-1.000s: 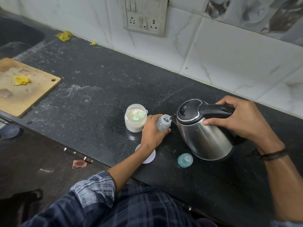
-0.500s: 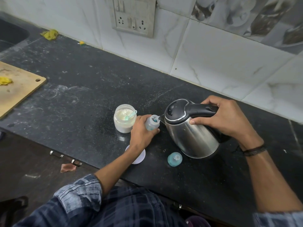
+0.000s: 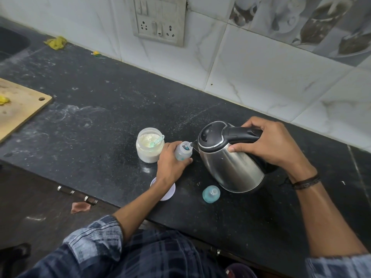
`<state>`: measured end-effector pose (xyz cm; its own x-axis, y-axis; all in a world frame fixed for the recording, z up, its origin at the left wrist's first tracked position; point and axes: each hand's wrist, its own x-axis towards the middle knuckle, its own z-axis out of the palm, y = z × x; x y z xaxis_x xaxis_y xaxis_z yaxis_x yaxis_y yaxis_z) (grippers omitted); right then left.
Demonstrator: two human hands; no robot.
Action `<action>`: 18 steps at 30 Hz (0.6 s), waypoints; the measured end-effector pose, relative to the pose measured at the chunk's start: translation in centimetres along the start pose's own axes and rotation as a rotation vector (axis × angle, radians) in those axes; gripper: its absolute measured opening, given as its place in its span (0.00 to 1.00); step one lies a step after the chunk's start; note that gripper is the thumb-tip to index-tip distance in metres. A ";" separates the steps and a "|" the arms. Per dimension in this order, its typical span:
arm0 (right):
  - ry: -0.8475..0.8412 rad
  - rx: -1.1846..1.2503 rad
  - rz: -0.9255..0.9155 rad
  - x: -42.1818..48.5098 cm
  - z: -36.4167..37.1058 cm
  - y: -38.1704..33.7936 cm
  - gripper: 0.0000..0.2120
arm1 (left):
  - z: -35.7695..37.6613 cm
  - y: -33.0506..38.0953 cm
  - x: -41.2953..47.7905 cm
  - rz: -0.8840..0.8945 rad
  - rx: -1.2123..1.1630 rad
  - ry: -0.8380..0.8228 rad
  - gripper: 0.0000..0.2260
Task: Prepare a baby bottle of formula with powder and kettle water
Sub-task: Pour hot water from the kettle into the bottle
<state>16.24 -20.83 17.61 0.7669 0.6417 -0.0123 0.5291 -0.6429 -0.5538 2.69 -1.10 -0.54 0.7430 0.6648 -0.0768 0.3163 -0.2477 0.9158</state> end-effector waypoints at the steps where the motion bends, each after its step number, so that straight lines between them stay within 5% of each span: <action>1: 0.001 0.002 0.000 0.0 0.0 0.0 0.28 | 0.0 0.0 0.0 0.000 0.003 -0.001 0.25; 18: -0.008 -0.002 -0.014 0.2 -0.1 0.0 0.28 | -0.1 0.1 -0.1 -0.020 -0.012 0.011 0.24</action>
<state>16.41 -20.76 17.64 0.7565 0.6539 -0.0111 0.5404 -0.6346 -0.5525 2.57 -1.14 -0.35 0.7302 0.6772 -0.0906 0.3237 -0.2261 0.9187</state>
